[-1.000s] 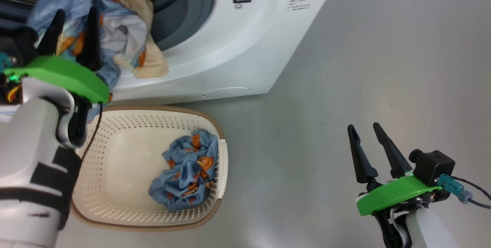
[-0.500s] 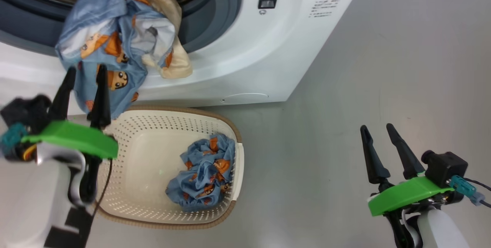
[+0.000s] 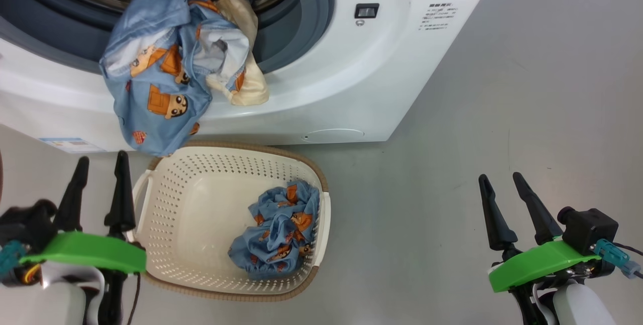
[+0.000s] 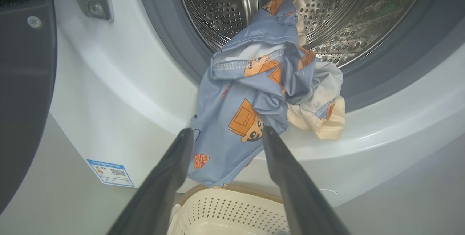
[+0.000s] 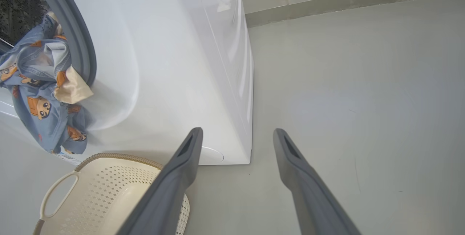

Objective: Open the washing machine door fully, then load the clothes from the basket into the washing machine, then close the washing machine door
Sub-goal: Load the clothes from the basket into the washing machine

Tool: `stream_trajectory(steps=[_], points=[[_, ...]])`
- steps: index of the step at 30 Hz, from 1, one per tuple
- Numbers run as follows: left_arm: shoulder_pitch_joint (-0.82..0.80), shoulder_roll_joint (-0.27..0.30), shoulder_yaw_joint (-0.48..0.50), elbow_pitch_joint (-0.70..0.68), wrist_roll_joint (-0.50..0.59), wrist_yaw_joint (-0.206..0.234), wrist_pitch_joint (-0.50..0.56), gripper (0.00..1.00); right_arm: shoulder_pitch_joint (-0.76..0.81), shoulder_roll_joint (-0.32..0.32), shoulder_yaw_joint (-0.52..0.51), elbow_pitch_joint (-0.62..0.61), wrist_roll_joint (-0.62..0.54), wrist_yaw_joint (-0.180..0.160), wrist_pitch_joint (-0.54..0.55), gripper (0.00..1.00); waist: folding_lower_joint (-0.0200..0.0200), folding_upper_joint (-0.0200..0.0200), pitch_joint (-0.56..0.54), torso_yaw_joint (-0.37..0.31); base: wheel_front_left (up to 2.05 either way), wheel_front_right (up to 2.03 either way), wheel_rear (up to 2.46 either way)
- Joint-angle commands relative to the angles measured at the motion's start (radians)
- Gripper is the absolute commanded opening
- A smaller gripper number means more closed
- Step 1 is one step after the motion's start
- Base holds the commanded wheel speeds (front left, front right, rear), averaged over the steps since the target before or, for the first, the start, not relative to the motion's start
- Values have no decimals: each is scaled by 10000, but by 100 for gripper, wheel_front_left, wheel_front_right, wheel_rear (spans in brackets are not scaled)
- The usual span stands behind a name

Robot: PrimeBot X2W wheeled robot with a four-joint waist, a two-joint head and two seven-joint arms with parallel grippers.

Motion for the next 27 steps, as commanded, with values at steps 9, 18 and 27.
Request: stream_trajectory(steps=[9, 18, 27], points=[[495, 21, 605, -608, 268, -15, -53, 100, 136, -140, 131, -268, -123, 16, -48, 100, 0, 0, 109, 41, 0, 0, 0], [93, -5, 304, -92, 54, -16, -53, 100, 0, -118, 117, -353, -157, 16, -48, 100, 0, 0, 390, -7, 0, 0, 0], [-1082, 93, -229, 1478, -265, -16, -53, 100, -234, 12, 246, -382, -209, 16, -48, 100, 0, 0, 866, -189, 0, 0, 0]])
